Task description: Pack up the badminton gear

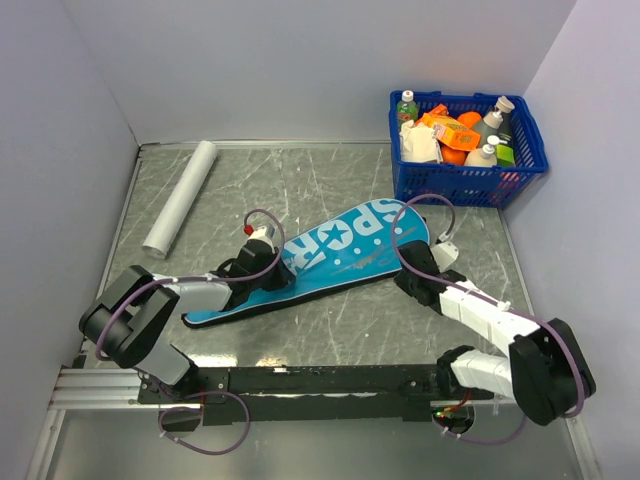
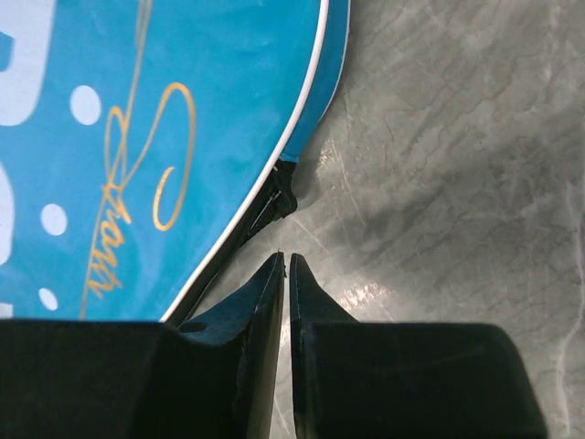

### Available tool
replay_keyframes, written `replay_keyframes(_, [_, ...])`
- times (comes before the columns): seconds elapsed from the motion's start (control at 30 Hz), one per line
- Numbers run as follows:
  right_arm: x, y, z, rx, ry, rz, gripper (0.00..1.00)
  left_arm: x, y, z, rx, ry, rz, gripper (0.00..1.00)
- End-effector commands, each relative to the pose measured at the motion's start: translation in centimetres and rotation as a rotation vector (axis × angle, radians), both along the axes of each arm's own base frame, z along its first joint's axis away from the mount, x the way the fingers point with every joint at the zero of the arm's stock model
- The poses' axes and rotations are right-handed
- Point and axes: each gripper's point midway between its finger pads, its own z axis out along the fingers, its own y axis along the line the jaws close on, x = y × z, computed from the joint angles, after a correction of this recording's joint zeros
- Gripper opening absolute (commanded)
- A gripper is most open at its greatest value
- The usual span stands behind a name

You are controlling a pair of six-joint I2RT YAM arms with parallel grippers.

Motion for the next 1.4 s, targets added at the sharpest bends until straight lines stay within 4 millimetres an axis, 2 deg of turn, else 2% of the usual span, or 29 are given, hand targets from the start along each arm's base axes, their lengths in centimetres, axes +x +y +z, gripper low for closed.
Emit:
replay_keyframes(0.0, [1.4, 0.6, 0.3, 0.030, -0.030, 0.005, 0.17, -1.1, 0.8, -1.5, 0.036, 0.037, -0.009, 0.01])
replay_keyframes(0.17, [2.1, 0.7, 0.2, 0.029, -0.028, -0.002, 0.24, -1.2, 0.6, -1.9, 0.032, 0.048, -0.019, 0.01])
replay_keyframes(0.43, [2.8, 1.1, 0.1, 0.045, -0.034, 0.002, 0.24, -1.3, 0.4, -2.2, 0.030, 0.058, -0.030, 0.01])
replay_keyframes(0.6, [3.2, 1.5, 0.7, 0.059, -0.059, 0.010, 0.24, -1.3, 0.3, -2.4, 0.029, 0.063, -0.033, 0.01])
replay_keyframes(0.83, [3.8, 1.9, 0.7, 0.073, -0.064, 0.015, 0.29, -1.3, 0.3, -2.4, 0.030, 0.063, -0.034, 0.01])
replay_keyframes(1.13, [4.4, 1.6, -0.3, 0.058, -0.046, -0.008, 0.31, -1.5, 0.5, -2.7, 0.036, 0.068, -0.034, 0.01])
replay_keyframes(1.37, [4.9, 0.0, -0.5, 0.057, -0.041, -0.046, 0.29, -1.6, 0.6, -3.0, 0.042, 0.076, -0.034, 0.01])
